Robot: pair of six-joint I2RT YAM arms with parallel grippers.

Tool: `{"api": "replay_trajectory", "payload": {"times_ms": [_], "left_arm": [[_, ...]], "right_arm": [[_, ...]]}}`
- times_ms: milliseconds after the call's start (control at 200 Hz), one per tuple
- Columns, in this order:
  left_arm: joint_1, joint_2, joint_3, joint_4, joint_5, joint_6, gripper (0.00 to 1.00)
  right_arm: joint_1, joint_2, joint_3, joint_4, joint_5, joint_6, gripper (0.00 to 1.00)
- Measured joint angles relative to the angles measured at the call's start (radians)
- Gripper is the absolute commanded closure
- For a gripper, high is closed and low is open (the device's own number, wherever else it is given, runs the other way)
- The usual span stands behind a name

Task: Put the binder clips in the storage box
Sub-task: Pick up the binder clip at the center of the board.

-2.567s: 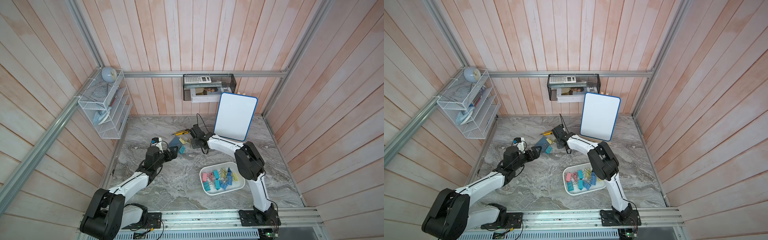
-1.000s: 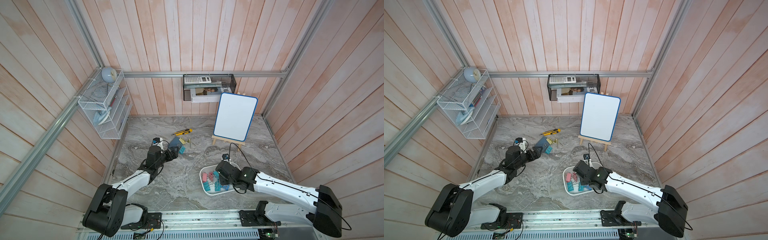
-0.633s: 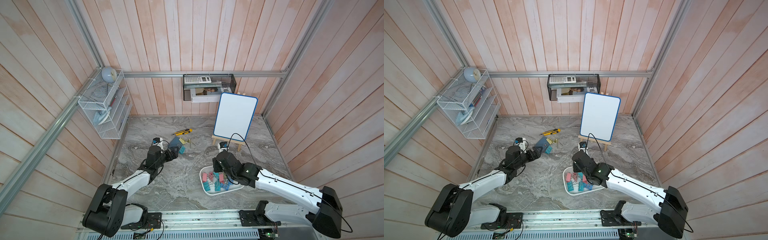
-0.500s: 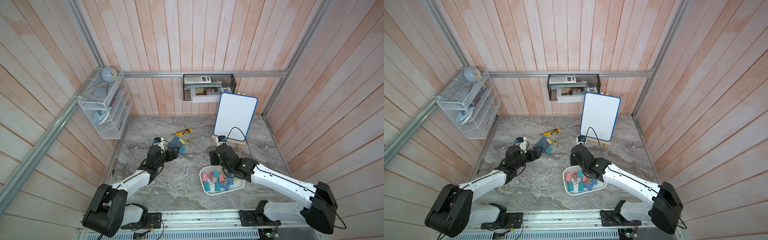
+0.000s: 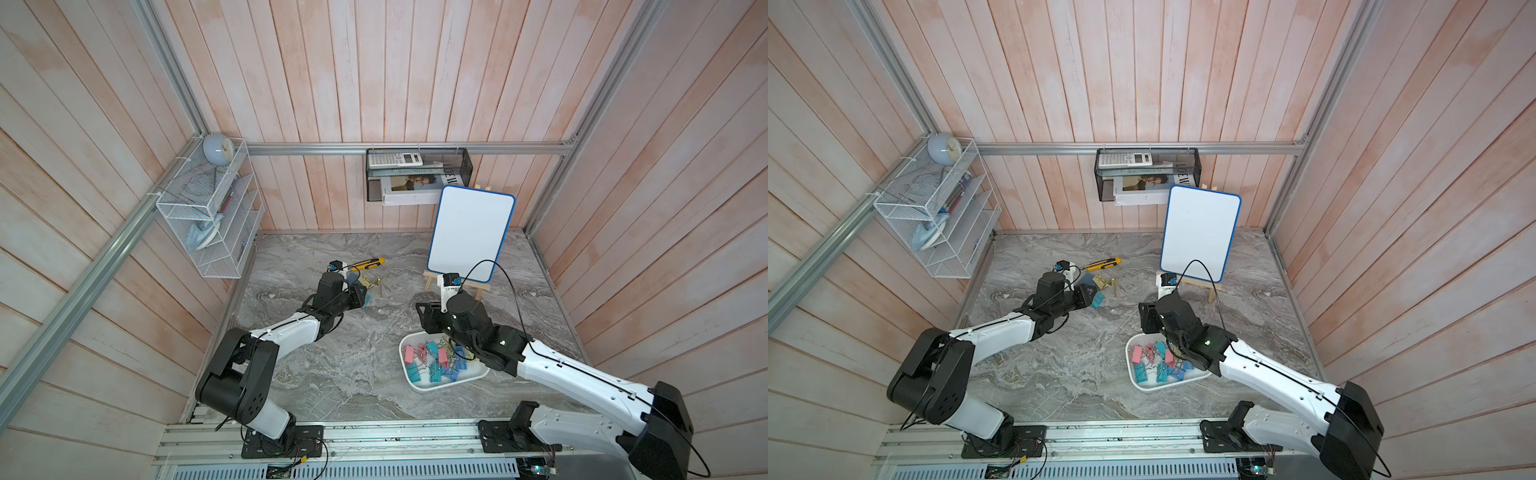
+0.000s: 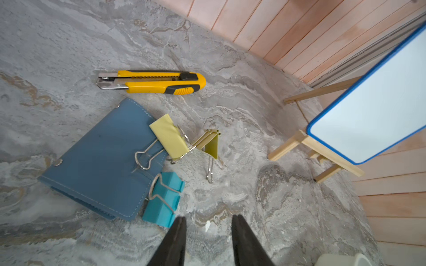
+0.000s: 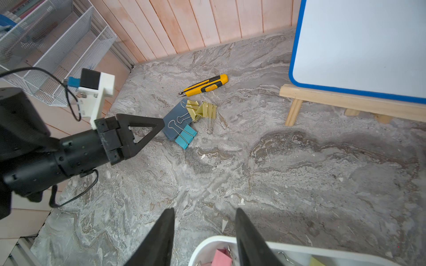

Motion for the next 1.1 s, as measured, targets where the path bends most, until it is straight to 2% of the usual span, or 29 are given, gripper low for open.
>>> {"api": "replay_trajectory", "payload": {"times_ms": [170,345,425,535,635,790,870,985,1100], "left_arm": [[0.057,0.106,0.033,0.019,0.043,-0.023,0.62],[0.068,0.168,0.045,0.066,0.095,-0.042,0.63],[0.069,0.188,0.046,0.099,0.122,-0.054,0.70],[0.073,0.215,0.046,0.135,0.148,-0.068,0.90],[0.077,0.221,0.046,0.155,0.171,-0.078,0.99],[0.077,0.214,0.031,0.189,0.193,-0.098,1.00],[0.076,0.177,-0.008,0.205,0.207,-0.129,1.00],[0.054,0.061,-0.080,0.200,0.217,-0.171,1.00],[-0.048,-0.111,-0.118,0.131,0.184,-0.172,1.00]], "right_arm": [[0.000,-0.061,-0.029,0.000,-0.012,0.012,0.50],[0.000,-0.082,-0.040,0.000,-0.021,0.016,0.49],[0.000,-0.081,-0.044,-0.001,-0.022,0.018,0.49],[0.000,-0.081,-0.045,-0.001,-0.023,0.019,0.49],[0.000,-0.081,-0.045,-0.001,-0.024,0.021,0.49],[-0.009,-0.081,-0.067,0.026,-0.025,0.047,0.48],[-0.075,-0.077,-0.107,0.079,-0.074,0.100,0.47],[-0.243,-0.043,-0.164,0.127,-0.166,0.193,0.45],[-0.340,-0.033,-0.206,0.142,-0.214,0.244,0.43]]}}
